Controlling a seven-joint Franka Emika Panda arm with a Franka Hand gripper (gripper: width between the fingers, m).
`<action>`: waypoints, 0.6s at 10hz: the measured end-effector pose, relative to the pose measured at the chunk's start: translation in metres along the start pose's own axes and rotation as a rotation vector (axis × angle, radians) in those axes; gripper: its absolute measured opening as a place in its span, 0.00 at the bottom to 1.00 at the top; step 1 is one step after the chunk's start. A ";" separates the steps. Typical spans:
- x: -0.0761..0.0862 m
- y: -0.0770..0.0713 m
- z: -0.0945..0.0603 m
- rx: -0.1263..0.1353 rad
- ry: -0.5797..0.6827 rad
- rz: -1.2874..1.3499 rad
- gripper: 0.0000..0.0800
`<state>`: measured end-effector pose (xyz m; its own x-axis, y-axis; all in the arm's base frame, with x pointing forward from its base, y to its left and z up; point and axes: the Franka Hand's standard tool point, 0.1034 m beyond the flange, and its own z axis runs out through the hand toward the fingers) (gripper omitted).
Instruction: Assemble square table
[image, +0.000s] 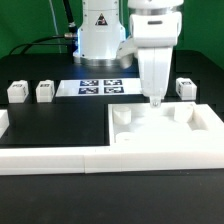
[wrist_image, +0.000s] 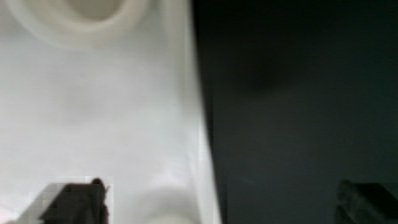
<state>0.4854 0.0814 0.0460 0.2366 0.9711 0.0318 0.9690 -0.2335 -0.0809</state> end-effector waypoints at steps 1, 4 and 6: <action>0.011 -0.011 -0.005 0.004 -0.006 0.059 0.81; 0.059 -0.037 -0.004 0.010 -0.004 0.503 0.81; 0.053 -0.028 0.000 -0.008 0.034 0.623 0.81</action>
Offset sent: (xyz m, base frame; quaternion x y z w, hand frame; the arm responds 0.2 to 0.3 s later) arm -0.0094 0.0561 0.0075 -0.0158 -0.0139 0.2666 0.9636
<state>0.4705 0.1393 0.0502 0.7596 0.6503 0.0126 0.6488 -0.7561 -0.0864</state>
